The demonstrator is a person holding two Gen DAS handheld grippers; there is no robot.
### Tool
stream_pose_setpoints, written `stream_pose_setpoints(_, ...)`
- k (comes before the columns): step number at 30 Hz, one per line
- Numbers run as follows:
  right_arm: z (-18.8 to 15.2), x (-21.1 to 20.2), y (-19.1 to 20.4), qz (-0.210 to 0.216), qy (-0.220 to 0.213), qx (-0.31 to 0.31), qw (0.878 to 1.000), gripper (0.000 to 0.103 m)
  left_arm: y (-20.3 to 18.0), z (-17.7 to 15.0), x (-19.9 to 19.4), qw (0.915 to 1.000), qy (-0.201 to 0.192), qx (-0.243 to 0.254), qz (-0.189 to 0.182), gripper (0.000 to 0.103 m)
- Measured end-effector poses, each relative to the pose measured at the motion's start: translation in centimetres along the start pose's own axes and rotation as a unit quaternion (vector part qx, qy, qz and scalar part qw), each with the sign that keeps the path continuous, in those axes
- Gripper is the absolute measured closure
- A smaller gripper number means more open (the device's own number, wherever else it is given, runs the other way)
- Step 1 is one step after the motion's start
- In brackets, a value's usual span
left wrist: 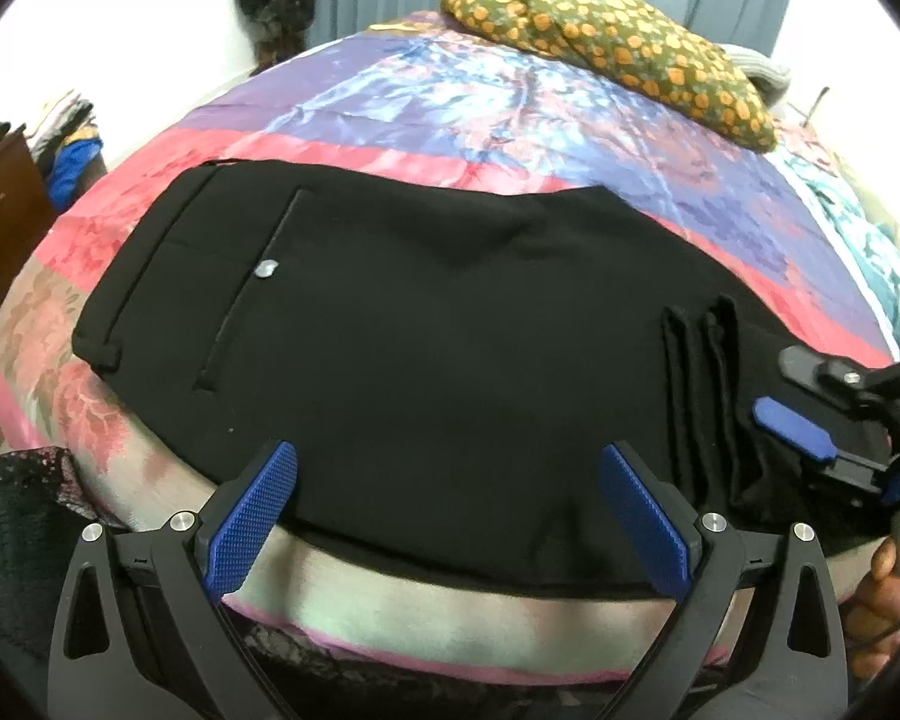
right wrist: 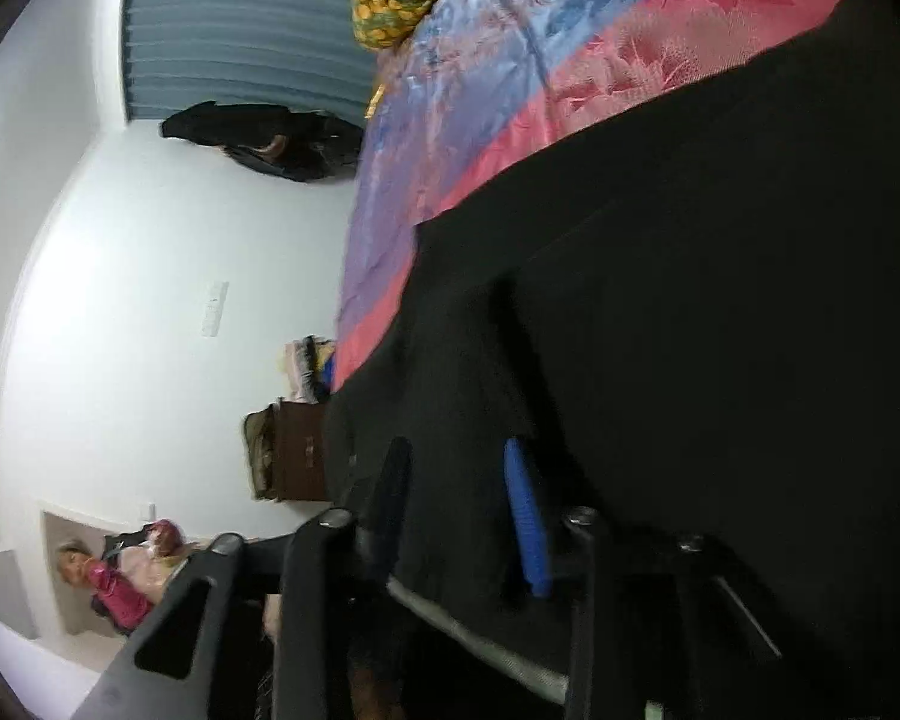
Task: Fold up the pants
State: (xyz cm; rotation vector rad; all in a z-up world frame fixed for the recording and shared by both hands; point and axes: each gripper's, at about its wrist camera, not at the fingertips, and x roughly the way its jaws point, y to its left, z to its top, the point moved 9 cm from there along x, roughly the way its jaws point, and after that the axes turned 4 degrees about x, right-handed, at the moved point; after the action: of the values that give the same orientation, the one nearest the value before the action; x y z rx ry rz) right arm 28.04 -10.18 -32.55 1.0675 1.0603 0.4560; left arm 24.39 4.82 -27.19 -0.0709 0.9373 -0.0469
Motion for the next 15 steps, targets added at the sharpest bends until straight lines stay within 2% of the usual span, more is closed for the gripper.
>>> stream_pose_setpoints(1, -0.1, -0.8, 0.2, -0.002, -0.006, -0.016, 1.000, 0.055, -0.4, 0.1, -0.2, 0.9999, -0.003, 0.004, -0.010, 0.002)
stream_pose_setpoints(3, -0.1, -3.5, 1.2, -0.003, -0.023, -0.066, 0.998, 0.052, -1.4, 0.2, -0.8, 0.9993, -0.010, 0.015, -0.034, 0.002)
stream_pose_setpoints(4, -0.2, -4.8, 1.4, -0.003, -0.027, -0.084, 0.996, 0.049, -2.2, 0.5, -1.5, 0.9982, -0.019, 0.021, -0.052, 0.003)
stream_pose_setpoints(5, -0.8, -7.2, 1.3, -0.009, -0.039, -0.113, 0.993, 0.041, -3.0, 0.7, -2.3, 0.9965, -0.031, 0.027, -0.074, 0.003)
stream_pose_setpoints(7, -1.8, -10.8, 0.5, -0.034, -0.066, -0.142, 0.987, 0.032, -5.4, 1.1, -3.9, 0.9902, -0.049, 0.042, -0.124, 0.004)
stream_pose_setpoints(8, -2.5, -13.0, -0.4, -0.050, -0.085, -0.148, 0.984, 0.032, -6.8, 1.2, -4.5, 0.9873, -0.052, 0.054, -0.140, 0.007)
stream_pose_setpoints(9, -2.9, -14.4, -1.2, -0.059, -0.100, -0.145, 0.983, 0.032, -8.1, 1.2, -4.6, 0.9851, -0.050, 0.069, -0.150, 0.014)
stream_pose_setpoints(11, -3.7, -17.0, -3.0, -0.075, -0.129, -0.128, 0.980, 0.032, -10.5, 1.0, -3.9, 0.9831, -0.032, 0.100, -0.150, 0.026)
stream_pose_setpoints(15, -2.9, -18.2, -3.5, -0.077, -0.162, -0.108, 0.978, 0.032, -13.6, 0.7, -1.0, 0.9833, 0.006, 0.135, -0.121, 0.049)
